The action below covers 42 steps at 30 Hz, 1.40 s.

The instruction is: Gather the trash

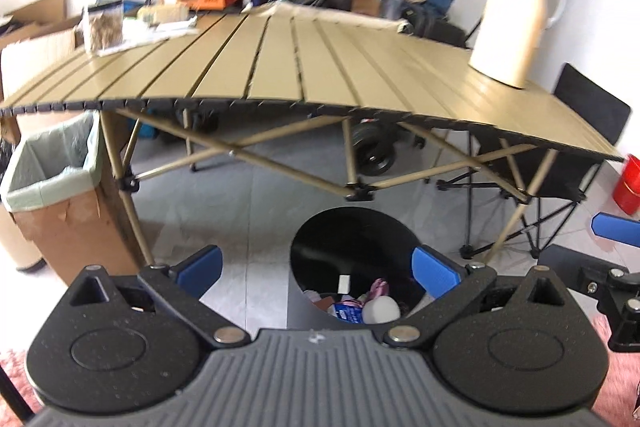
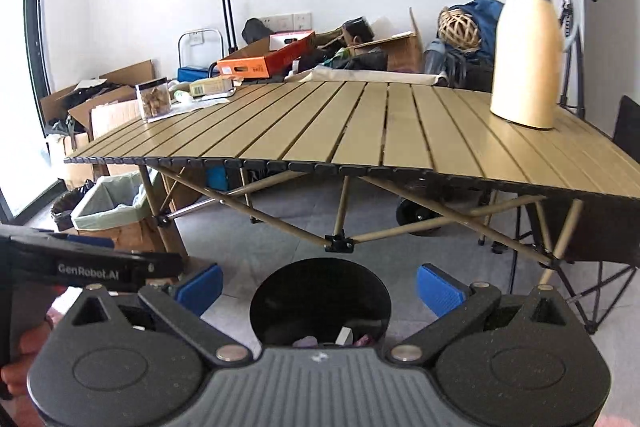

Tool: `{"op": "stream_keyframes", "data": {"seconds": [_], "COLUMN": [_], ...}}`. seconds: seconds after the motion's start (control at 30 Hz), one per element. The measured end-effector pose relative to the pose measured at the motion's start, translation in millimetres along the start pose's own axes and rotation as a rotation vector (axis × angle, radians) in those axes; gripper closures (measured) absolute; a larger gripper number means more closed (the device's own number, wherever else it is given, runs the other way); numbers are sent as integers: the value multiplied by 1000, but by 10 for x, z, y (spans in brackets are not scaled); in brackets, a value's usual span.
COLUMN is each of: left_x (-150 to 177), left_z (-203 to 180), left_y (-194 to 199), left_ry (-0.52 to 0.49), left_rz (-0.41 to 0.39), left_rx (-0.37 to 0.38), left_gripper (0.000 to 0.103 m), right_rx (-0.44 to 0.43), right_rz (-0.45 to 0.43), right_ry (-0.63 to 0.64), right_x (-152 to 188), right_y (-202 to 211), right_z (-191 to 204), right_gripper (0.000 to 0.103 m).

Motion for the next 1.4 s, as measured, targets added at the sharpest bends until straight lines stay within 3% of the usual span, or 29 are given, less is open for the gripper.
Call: {"op": "stream_keyframes", "data": {"seconds": [0.1, 0.23, 0.43, 1.4], "left_x": [76, 199, 336, 408], "left_z": [-82, -150, -132, -74], "left_y": [217, 420, 667, 825], "left_ry": [-28, -41, -63, -84], "left_rz": [-32, -43, -81, -119], "left_rx": [8, 28, 34, 34], "left_gripper": [0, 0, 0, 0], "right_rx": [58, 17, 33, 40], "right_rz": [20, 51, 65, 49], "right_ry": [-3, -77, -113, -108], "right_x": [125, 292, 468, 477], "right_y": [208, 357, 493, 575], "right_z": [20, 34, 48, 124], "right_gripper": [0, 0, 0, 0]}}
Point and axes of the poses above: each gripper's, at about its wrist camera, not at the fingertips, and y roughly against the way its jaws point, z to its left, x to its underside, the point moved 9 cm from there along -y, roughly the way its jaws point, and after that the axes turned 10 degrees about -x, right-handed, at the moved point
